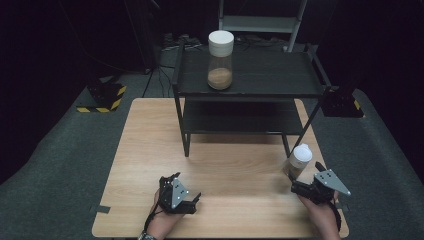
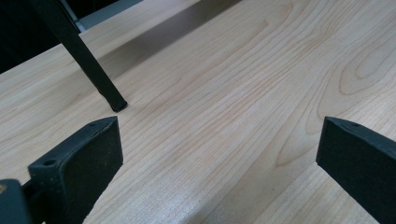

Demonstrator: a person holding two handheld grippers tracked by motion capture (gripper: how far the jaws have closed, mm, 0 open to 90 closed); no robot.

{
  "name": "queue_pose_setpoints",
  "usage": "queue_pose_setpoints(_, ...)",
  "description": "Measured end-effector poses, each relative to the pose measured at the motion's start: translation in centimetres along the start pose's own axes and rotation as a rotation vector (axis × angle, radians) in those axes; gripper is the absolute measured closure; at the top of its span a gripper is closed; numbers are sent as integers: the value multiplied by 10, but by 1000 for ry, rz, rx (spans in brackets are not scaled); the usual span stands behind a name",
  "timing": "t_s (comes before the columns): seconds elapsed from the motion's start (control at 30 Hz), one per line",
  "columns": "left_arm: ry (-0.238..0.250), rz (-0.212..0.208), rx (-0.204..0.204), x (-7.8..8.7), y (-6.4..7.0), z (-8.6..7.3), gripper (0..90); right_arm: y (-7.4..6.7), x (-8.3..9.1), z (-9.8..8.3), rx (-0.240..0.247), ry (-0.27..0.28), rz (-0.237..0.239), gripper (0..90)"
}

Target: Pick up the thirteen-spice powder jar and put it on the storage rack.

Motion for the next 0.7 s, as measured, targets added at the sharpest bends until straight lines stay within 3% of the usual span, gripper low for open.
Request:
queue_pose_setpoints(0.37, 8, -1, 3, 1, -1, -1, 8, 10, -20, -6, -37, 7, -9, 16)
queue_pose_setpoints(0.53, 13, -3, 6, 1, -1, -2, 8, 14, -22, -5, -38, 14, -4, 74)
queue_pose_setpoints(0.7, 13, -2, 4, 1, -1, -2, 8, 20, -24, -8, -41, 11, 34, 151)
Point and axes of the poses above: each handheld gripper's, and its own axes: x roughly backward along the jaws, z roughly out of its top, y roughly to its right, the point moved 3 cm from there along -x, roughly forward along the jaws, and after that the axes turned 13 degrees about z, right-handed, at the moved point
